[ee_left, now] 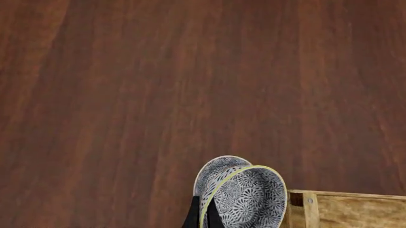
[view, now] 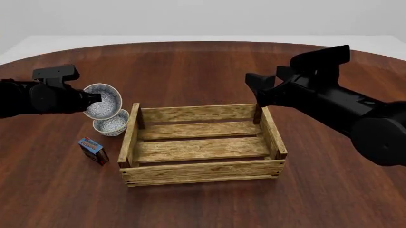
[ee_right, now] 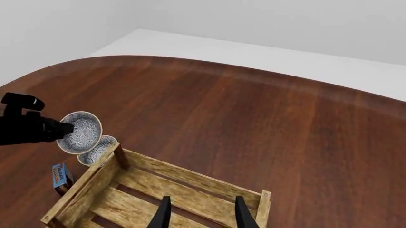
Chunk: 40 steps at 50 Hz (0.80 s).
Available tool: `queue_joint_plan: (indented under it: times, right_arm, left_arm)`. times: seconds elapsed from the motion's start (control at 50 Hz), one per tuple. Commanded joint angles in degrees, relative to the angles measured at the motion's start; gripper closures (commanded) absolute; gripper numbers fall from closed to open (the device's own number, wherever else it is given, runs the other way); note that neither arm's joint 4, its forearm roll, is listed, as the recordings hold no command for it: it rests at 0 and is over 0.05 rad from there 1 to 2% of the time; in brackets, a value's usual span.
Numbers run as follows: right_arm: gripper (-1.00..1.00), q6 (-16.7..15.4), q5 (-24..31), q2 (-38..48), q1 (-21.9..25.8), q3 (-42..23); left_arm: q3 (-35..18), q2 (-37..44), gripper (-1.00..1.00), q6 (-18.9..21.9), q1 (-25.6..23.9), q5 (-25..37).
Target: Stack the right bowl on the left bowl and place them in the tray.
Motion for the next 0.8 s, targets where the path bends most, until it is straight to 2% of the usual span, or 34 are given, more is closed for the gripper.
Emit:
queue_joint_plan:
  times: [0.02,0.8]
  right_arm:
    - [-1.0,-0.04,0.04,-0.08,0.06,0.01]
    - [-1.0,-0.04,0.05,-0.07,0.05,0.01]
  left_arm:
    - [0.42,0.29,1.0,0.46,-2.12,-0.26]
    - [-0.7,7.2,1.0,0.41,-2.72,-2.61]
